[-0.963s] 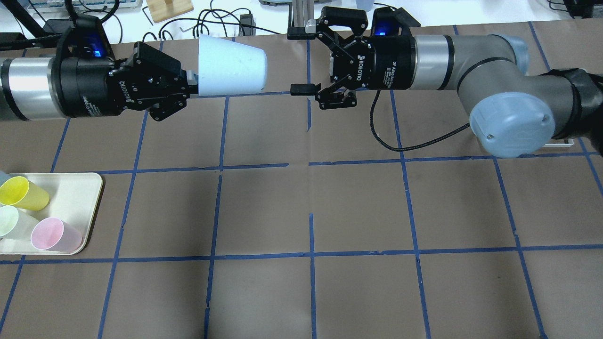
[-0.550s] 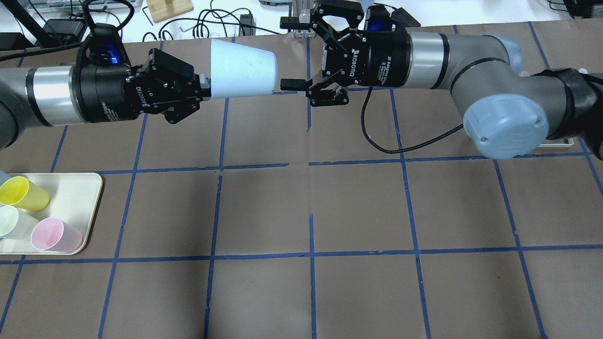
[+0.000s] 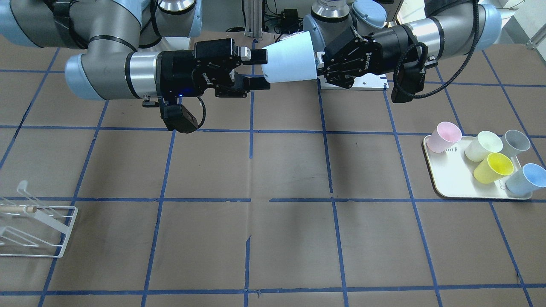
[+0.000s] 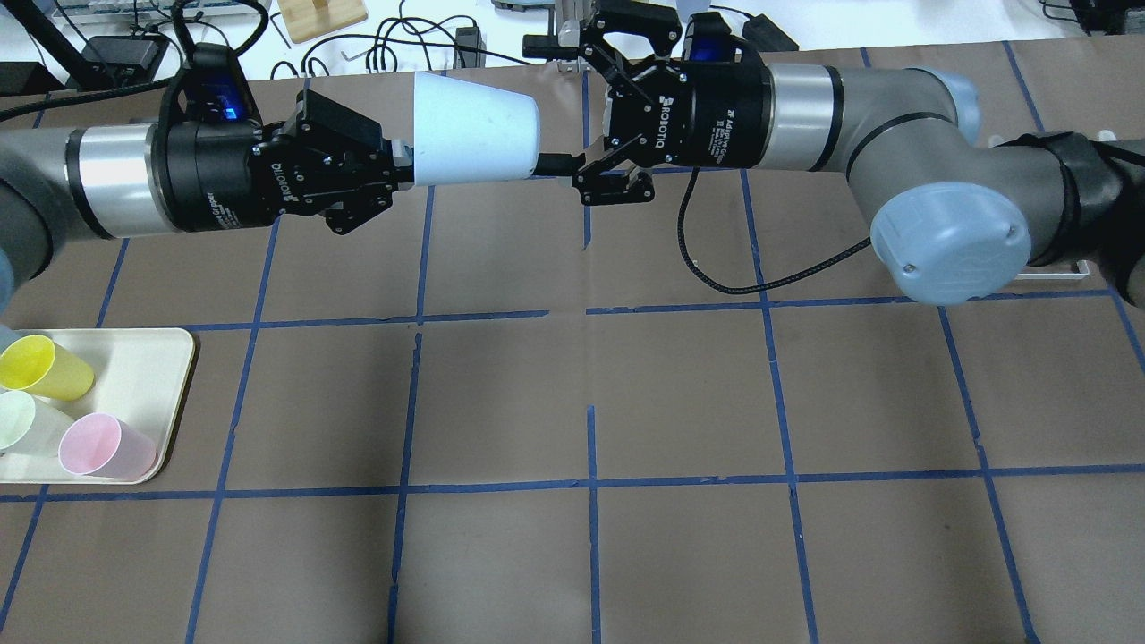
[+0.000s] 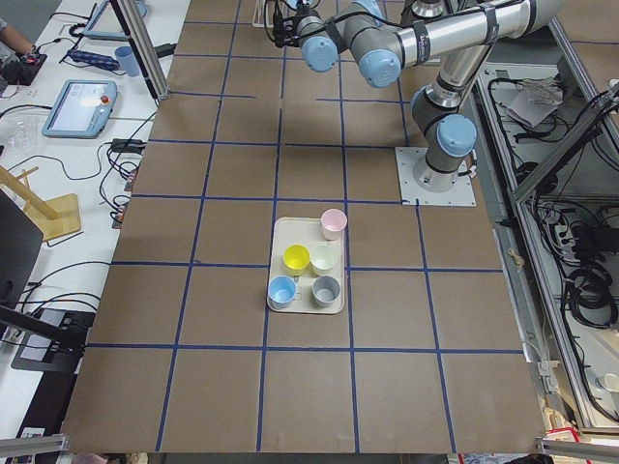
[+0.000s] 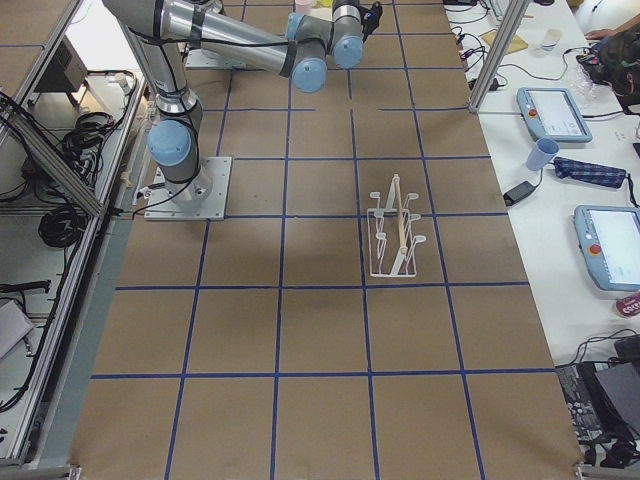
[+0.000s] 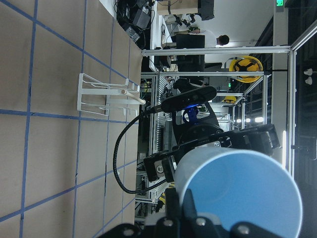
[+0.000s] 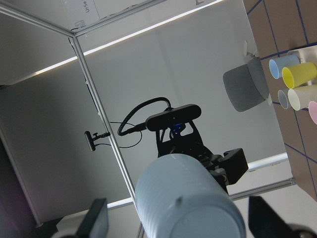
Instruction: Transfer IKEA cup to right arm and place on rack
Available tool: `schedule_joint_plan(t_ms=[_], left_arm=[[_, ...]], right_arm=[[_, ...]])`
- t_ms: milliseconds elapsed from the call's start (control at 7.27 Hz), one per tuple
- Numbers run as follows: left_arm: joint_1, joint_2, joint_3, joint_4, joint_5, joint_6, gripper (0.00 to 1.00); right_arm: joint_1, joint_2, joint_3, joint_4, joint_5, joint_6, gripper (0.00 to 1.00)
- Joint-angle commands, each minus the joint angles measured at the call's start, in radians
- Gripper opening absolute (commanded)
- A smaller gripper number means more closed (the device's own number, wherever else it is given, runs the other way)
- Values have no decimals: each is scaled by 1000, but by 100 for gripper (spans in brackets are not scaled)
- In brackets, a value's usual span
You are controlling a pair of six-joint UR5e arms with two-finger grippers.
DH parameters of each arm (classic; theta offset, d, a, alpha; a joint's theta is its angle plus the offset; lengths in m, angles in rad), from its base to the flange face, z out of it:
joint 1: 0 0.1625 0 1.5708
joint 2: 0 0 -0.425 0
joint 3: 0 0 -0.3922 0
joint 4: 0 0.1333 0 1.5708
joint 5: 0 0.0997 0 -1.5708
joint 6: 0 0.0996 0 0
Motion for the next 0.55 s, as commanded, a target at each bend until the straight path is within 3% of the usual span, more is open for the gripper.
schedule_joint_plan(t_ms=[0,412], left_arm=[[-3,-6,-1,20,0,-13,0],[-20,-6,1,49,1,-41,0]], right_arm=[[1,-1,0,1,-2,17,79],[1,-4,0,1,0,61,78]])
